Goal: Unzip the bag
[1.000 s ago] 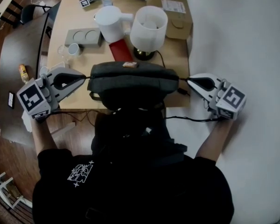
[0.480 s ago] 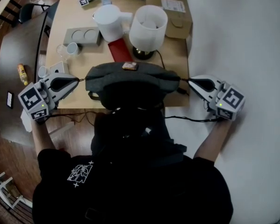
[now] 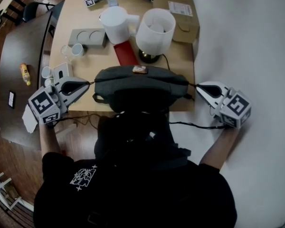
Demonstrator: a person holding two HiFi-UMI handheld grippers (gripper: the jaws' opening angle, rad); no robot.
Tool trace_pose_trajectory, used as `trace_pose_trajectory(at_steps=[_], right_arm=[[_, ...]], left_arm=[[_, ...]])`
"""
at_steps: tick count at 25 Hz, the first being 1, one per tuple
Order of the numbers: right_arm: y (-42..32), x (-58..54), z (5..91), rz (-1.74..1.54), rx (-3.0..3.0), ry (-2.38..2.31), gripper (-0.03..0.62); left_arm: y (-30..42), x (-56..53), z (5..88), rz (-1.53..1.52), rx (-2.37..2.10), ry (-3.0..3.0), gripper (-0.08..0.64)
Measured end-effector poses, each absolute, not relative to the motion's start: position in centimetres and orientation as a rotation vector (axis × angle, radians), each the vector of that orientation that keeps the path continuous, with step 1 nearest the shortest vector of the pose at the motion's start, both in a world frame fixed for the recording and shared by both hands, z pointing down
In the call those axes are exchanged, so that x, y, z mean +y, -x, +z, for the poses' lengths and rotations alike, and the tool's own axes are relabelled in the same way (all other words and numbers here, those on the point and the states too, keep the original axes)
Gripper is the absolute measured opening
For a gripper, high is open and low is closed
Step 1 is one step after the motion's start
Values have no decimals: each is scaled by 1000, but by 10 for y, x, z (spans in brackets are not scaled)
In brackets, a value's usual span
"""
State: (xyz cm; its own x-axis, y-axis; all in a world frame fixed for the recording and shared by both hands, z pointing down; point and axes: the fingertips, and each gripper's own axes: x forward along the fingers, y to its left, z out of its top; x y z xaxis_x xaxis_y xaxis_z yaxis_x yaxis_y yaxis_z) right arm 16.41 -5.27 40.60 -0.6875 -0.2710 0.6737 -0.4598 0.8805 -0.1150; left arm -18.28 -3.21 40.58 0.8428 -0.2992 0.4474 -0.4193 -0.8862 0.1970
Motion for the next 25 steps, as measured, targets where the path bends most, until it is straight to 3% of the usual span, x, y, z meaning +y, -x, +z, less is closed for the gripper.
trace_pose_trajectory(at_steps=[25], right_arm=[[-164,-65,462,476,-2319,-509,14]], left_arm=[[187,-34,489,712,-588,-2600,4]])
